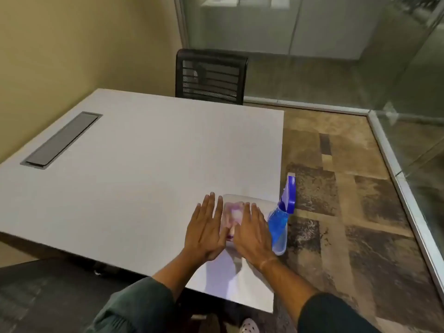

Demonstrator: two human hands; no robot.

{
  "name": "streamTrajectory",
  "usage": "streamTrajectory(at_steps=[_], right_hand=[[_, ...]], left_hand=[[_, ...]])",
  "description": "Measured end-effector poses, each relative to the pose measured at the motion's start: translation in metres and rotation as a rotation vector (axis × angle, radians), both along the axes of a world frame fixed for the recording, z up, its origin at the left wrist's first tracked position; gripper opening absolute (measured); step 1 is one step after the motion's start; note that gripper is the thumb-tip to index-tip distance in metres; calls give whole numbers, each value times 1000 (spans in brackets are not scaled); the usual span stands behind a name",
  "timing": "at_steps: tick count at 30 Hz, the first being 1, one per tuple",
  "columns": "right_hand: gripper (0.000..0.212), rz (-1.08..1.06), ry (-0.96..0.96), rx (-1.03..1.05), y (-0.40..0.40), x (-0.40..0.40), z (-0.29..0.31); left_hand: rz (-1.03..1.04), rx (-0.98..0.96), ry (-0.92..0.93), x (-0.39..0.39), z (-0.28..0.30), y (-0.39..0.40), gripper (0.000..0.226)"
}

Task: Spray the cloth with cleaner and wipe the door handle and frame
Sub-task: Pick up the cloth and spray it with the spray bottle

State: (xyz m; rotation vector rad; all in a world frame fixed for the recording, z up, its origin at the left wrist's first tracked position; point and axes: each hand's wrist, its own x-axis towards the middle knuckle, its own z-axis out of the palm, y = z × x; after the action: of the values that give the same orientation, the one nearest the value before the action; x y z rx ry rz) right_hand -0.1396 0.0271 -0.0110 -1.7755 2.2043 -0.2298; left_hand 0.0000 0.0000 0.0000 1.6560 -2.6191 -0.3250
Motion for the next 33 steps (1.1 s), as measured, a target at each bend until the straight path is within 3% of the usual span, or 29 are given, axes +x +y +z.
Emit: streamTrajectory(at_steps=[3, 8, 16, 24, 33], right_hand=[[68, -66, 7, 35, -11, 0, -11], [76, -225, -151, 195, -32, 5, -24], [84, -387, -168, 278, -44, 6, -37], [57, -545, -355, 213, -55, 7, -38], [47, -608, -669, 14, -43, 0, -11]], left_hand=[[-40, 20, 1, -1, -9, -10, 80], [-129, 39, 16, -3, -32, -29, 69], [-167, 55, 58, 1, -54, -38, 74], [-141, 92, 132, 6, -57, -42, 76], [30, 246, 420, 1, -15, -54, 78]])
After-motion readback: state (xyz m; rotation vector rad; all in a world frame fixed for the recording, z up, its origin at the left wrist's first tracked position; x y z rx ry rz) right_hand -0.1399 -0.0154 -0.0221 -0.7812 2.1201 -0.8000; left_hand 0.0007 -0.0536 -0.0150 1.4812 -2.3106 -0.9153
